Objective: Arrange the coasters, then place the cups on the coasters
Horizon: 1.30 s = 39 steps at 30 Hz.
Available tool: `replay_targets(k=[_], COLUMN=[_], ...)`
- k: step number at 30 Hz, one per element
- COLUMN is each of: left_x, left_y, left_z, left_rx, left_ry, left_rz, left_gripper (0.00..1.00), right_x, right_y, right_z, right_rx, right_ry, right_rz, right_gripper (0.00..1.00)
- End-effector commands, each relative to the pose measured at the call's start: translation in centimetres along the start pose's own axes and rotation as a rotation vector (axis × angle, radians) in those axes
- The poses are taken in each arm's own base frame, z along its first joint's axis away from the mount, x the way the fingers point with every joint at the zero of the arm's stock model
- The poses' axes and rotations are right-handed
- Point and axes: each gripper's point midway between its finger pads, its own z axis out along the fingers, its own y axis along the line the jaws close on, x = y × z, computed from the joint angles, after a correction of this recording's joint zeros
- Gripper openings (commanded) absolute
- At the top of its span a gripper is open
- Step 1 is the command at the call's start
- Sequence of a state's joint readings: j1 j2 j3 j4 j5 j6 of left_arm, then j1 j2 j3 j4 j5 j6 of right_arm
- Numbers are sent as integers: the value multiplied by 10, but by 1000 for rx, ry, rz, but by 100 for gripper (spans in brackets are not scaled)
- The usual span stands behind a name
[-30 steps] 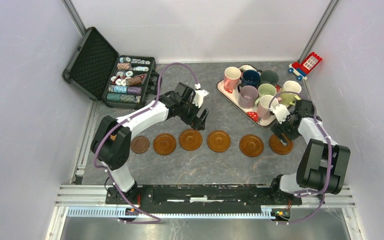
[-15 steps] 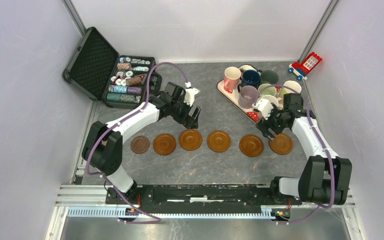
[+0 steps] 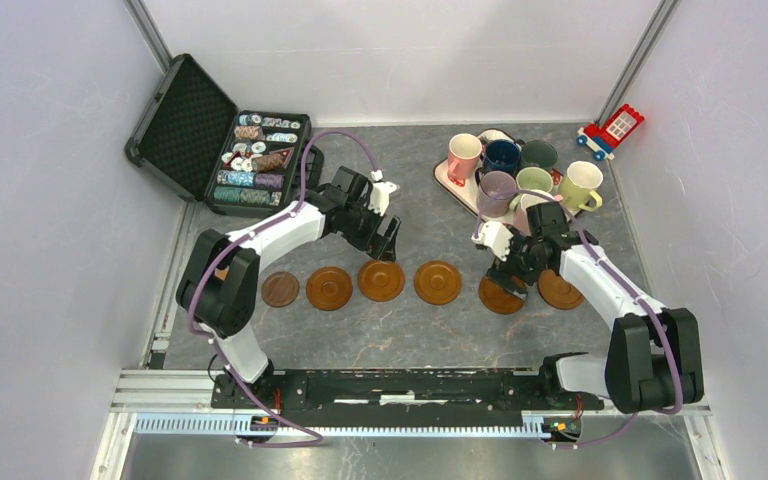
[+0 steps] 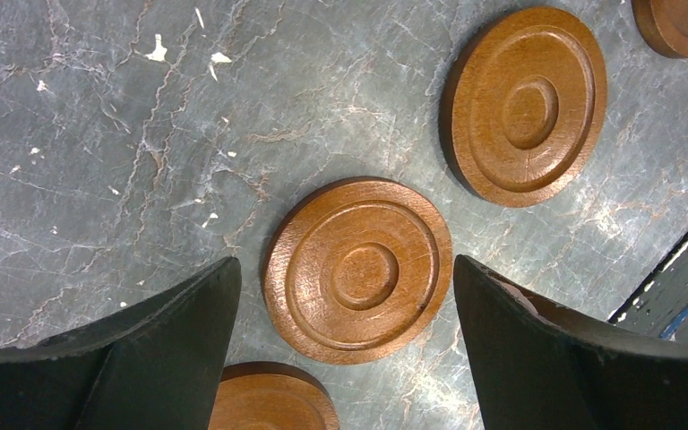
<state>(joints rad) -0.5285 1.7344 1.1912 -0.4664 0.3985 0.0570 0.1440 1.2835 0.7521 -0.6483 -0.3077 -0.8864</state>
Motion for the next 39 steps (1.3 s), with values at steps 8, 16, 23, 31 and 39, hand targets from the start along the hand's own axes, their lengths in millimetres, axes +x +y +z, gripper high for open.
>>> replay_targets(k=[8, 16, 23, 31, 39], left_x=[-23, -22, -12, 6, 12], left_y=[7, 10, 8, 6, 10], left_z=[8, 15, 20, 28, 35], left_rx=[6, 15, 39, 65, 59], left_ry=[-50, -34, -7, 36, 49], left_rz=[-26, -13, -11, -19, -27], left_gripper=[93, 86, 77, 66, 70], right_x=[-2, 0, -3, -29, -84], right_y=[-16, -31, -39, -36, -40], right_z=[13, 20, 19, 8, 4], right_rx=[129, 167, 187, 137, 71], right_ry=[47, 92, 99, 10, -168], right_rz=[6, 28, 38, 30, 83], right_gripper=[87, 86, 85, 86, 84])
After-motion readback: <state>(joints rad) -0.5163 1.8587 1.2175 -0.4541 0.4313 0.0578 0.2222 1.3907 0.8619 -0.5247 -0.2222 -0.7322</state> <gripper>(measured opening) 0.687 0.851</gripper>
